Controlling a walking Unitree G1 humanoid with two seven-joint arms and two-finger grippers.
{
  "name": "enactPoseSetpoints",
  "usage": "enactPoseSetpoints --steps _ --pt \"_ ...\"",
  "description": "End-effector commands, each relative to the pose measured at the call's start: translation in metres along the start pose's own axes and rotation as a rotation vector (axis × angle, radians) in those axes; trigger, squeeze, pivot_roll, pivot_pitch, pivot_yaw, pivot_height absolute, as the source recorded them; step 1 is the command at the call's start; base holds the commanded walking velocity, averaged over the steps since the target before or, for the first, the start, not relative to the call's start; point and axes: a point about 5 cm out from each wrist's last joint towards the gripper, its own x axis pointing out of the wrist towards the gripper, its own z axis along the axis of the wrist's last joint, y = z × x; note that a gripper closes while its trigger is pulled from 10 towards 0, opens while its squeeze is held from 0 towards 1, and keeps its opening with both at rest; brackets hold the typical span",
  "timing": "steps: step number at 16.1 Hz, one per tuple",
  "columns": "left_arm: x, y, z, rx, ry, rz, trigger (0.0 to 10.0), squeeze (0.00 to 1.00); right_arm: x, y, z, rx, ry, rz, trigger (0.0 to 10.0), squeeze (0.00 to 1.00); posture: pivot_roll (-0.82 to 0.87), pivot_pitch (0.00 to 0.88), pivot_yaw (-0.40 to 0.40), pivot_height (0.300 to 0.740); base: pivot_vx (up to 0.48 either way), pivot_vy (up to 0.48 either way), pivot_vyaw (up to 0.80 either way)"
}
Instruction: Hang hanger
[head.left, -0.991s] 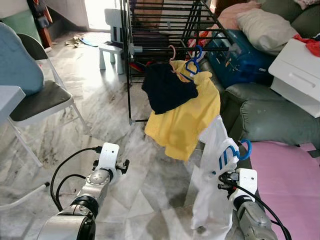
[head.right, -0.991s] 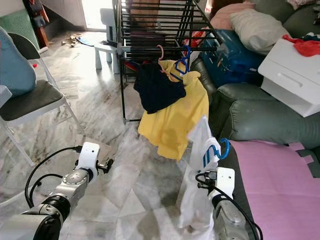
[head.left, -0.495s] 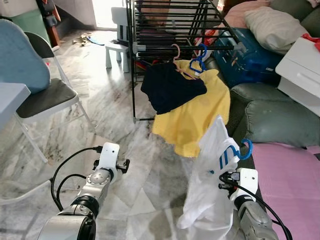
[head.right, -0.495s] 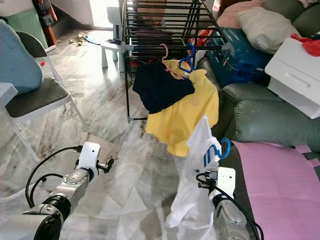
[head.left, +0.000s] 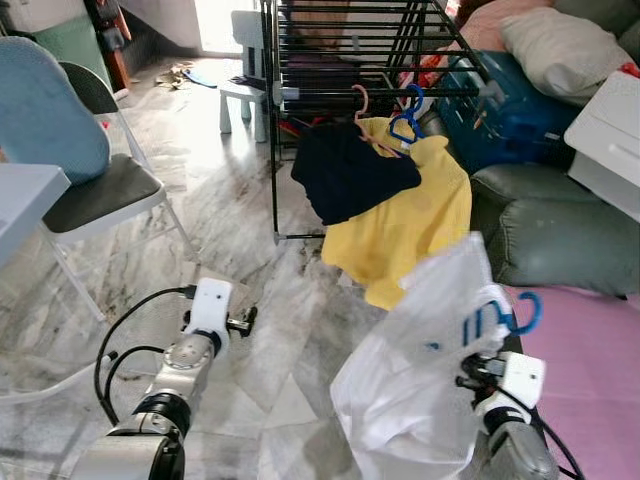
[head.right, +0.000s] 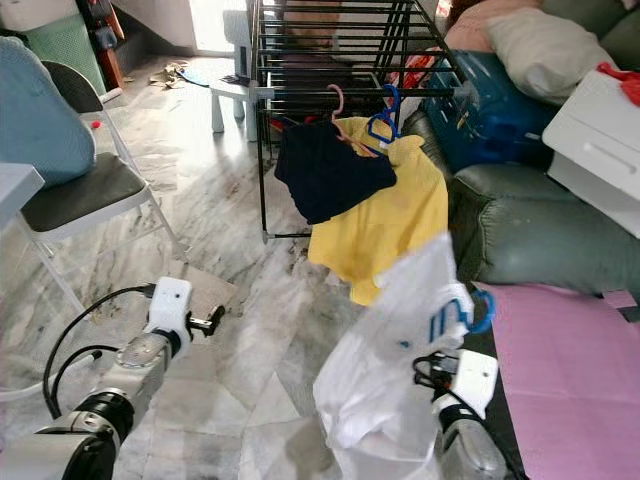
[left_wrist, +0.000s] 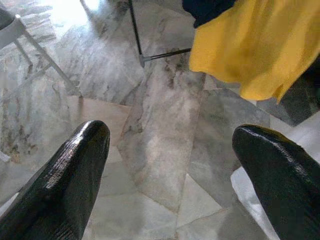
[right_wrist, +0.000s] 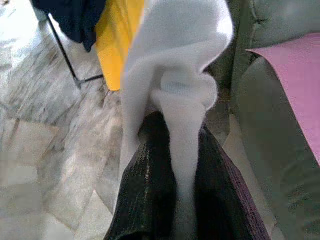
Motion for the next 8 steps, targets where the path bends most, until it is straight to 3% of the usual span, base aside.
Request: enactPoseSetpoints --steps 1,6,8 --pt "0.0 -0.003 0.0 0.008 0.007 -0.017 10.0 0.0 0.003 -0.003 0.007 0.053 -0.042 -0.038 10.0 0.0 0.04 0.0 -0.022 0.74 0.0 0.0 0.0" --pt "0.001 -0.006 0.005 0.044 -0.03 -0.018 10.0 0.0 0.0 -0.003 0.0 0.087 -0.019 -0.056 10.0 0.0 0.04 0.0 -0.001 0.74 0.0 0.0 0.0" --pt "-0.005 0.003 -0.005 0.075 -0.032 0.0 10.0 0.0 -0.003 -0.003 -0.004 0.075 0.001 -0.043 10.0 0.0 0.05 0.0 -0.017 0.74 0.0 0.0 0.0"
